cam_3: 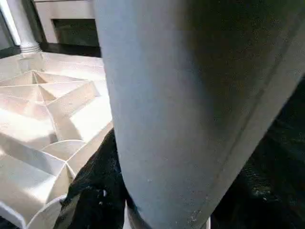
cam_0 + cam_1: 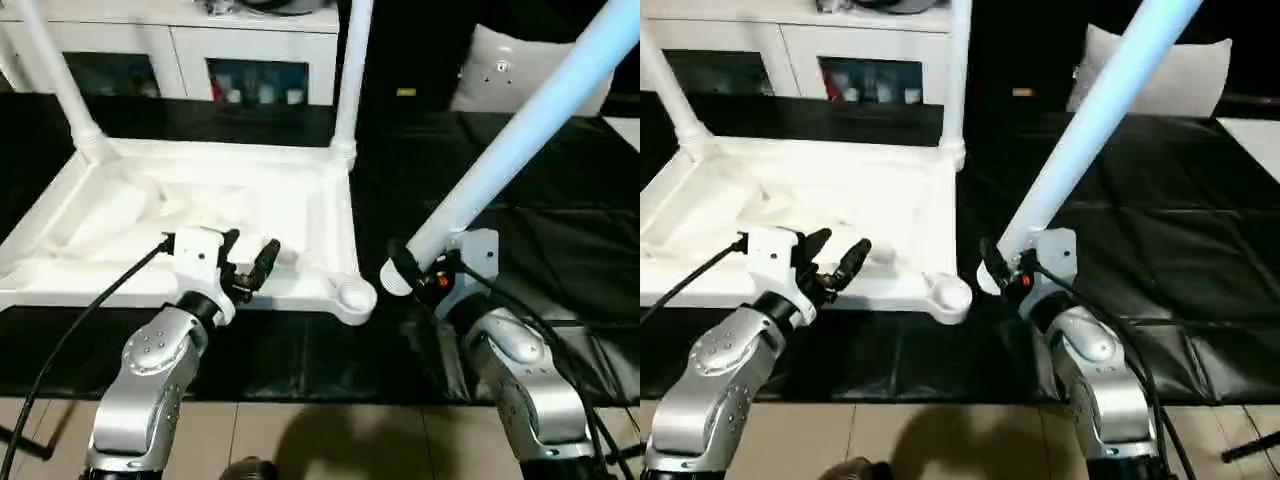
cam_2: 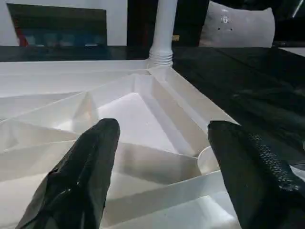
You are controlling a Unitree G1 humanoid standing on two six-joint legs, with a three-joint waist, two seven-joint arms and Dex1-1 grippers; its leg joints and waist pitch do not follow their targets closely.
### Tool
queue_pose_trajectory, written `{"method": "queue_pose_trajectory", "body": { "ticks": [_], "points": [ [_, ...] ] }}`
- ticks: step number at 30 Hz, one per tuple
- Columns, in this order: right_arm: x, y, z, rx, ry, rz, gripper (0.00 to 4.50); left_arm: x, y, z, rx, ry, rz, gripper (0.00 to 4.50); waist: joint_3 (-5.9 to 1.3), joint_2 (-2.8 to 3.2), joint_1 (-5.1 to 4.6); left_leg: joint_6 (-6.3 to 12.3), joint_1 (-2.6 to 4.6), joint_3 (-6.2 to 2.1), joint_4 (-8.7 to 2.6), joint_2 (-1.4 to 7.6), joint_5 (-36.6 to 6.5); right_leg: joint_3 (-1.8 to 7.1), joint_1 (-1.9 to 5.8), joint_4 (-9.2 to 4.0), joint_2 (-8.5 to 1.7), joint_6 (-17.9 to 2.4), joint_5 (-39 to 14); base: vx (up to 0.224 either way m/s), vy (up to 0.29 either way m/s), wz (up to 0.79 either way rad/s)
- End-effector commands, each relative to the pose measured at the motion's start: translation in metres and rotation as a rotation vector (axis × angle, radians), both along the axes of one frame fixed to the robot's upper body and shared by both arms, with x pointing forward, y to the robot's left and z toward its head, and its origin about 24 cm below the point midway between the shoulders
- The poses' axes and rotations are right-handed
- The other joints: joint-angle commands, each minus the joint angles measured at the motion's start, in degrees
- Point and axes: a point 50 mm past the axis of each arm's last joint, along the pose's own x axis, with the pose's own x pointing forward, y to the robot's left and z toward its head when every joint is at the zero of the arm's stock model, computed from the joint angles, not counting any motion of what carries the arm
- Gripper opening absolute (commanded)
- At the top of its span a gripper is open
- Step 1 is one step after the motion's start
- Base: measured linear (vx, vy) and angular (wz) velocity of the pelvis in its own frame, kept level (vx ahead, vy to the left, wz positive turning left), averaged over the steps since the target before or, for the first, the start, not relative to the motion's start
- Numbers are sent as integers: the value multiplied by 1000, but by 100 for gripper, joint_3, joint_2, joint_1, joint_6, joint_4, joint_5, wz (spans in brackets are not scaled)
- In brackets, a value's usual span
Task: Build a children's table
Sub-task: Move to table
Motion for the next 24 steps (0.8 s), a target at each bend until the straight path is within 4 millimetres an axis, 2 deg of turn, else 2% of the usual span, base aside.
{"method": "queue_pose_trajectory", "body": {
  "ticks": [1, 3, 4, 5, 6, 7, 8, 9, 11, 13, 14, 15, 16, 17, 18, 19, 20, 21, 22, 23, 24],
  "points": [
    [-1, -2, 1, -14, -10, -7, 187, -1, 0, 1, -8, -3, -2, 336, -219, -8, -14, -557, 464, -335, -528, 413, -2855, 118, -40, -627, -404, -457, -1952, 0, 0, 0],
    [-1, -2, 1, -14, -11, -7, 187, -1, 0, 1, -11, -2, -5, 336, -194, 10, -39, -658, 562, -368, -552, 397, -3438, 76, -18, -735, -375, -345, -2764, 0, 0, 0],
    [-1, -2, 2, -13, -11, -7, 187, -1, 0, 1, -11, -3, -5, 336, -153, 13, -73, -684, 728, -368, -539, 374, -3919, 11, -40, -833, -333, -366, -3227, 0, 0, 0],
    [-1, -2, 2, -13, -11, -6, 187, -1, 0, 1, -11, -3, -6, 336, -141, 8, -94, -673, 759, -379, -539, 360, -4060, -24, 3, -866, -317, -387, -3359, 0, 0, 0],
    [-1, -2, 1, -13, -11, -6, 187, -1, 0, 1, -12, -3, -6, 336, -105, 22, -99, -672, 783, -388, -554, 353, -4176, -52, 9, -913, -303, -395, -3471, 0, 0, 0],
    [-1, -2, 1, -13, -11, -5, 187, -1, -1, 2, -12, -3, -7, 336, -113, 61, -134, -663, 788, -424, -617, 363, -4211, -114, 123, -926, -294, -440, -3190, 0, 0, 0],
    [-1, -2, 1, -13, -10, -5, 187, -1, -1, 2, -12, -3, -6, 336, -134, 58, -161, -658, 793, -434, -634, 367, -4205, -141, 166, -908, -295, -464, -3016, 0, 0, 0],
    [-1, -2, 1, -13, -11, -4, 187, -1, -1, 2, -13, -3, -6, 336, -155, 41, -202, -614, 734, -451, -677, 374, -4057, -167, 269, -882, -309, -511, -2650, 0, 0, 0],
    [-1, -2, 1, -14, -11, -3, 187, 0, -1, 2, -12, -4, -5, 336, -194, 19, -235, -488, 698, -414, -680, 360, -3743, -142, 338, -865, -343, -644, -2262, 52, 31, -9],
    [-1, 0, 0, -3, 16, 9, 187, 0, -1, 2, -11, -5, -3, 336, -252, -5, -243, -155, 584, -331, -653, 321, -2924, -93, 469, -817, -354, -847, -1505, 64, 8, -4],
    [0, 0, 0, 2, 19, 15, 187, 0, 0, 2, -10, -6, -2, 336, -288, 107, -275, -534, 1058, -163, -583, 449, -3003, 19, 173, -773, -199, -933, -1465, 69, 2, -5],
    [0, 0, 0, 0, 19, 15, 187, 0, 0, 2, -10, -6, -2, 336, -224, 41, -291, -778, 1233, -204, -627, 563, -3070, -86, 31, -571, -71, -1029, -1152, 76, -12, -34],
    [1, 1, 0, -10, 8, 17, 187, 0, 0, 2, -10, -7, -1, 336, -198, -57, -255, -228, 657, -229, -661, 333, -2907, -84, 418, -711, -286, -924, -1023, 85, -26, -24],
    [1, 0, 1, -18, -2, 15, 187, 0, 0, 2, -9, -8, 0, 336, -231, -55, -220, -95, 661, -158, -592, 274, -2728, -22, 438, -747, -375, -975, -994, 85, -26, -24],
    [1, 0, 1, -20, -6, 14, 187, 0, 0, 2, -9, -8, 1, 336, -287, -84, -179, 134, 527, -128, -488, 213, -2102, 43, 619, -763, -419, -1077, -808, 104, -42, 6],
    [2, 0, 2, -19, -11, 14, 187, 0, 0, 2, -9, -8, 2, 336, -325, -70, -144, 296, 428, -142, -442, 191, -1469, 32, 713, -750, -395, -1066, -498, 95, -49, 4],
    [2, 1, 1, -19, -8, 16, 187, 0, 0, 2, -9, -9, 3, 336, -344, -67, -148, 370, 422, -154, -430, 192, -1258, 10, 722, -717, -359, -1057, -301, 95, -49, 4],
    [2, 1, 1, -18, -6, 17, 187, 0, 0, 2, -8, -9, 4, 336, -388, -64, -146, 544, 459, -172, -396, 184, -913, -34, 728, -619, -262, -1049, 288, 102, -36, 10],
    [2, 1, 1, -18, -6, 17, 187, 0, 0, 2, -8, -9, 4, 336, -422, -46, -148, 761, 560, -220, -375, 196, -617, -84, 692, -478, -165, -1044, 998, 136, -21, 12],
    [2, 1, 1, -18, -5, 17, 187, -1, 0, 2, -8, -9, 5, 336, -420, -39, -166, 898, 597, -260, -361, 214, -472, -123, 654, -405, -120, -1018, 1289, 136, -21, 12],
    [2, 1, 1, -37, -2, 25, 187, -1, 0, 2, -7, -9, 5, 336, -414, -24, -192, 1213, 712, -343, -323, 277, -211, -199, 550, -297, -86, -962, 1497, 121, -14, 11]
  ]
}}
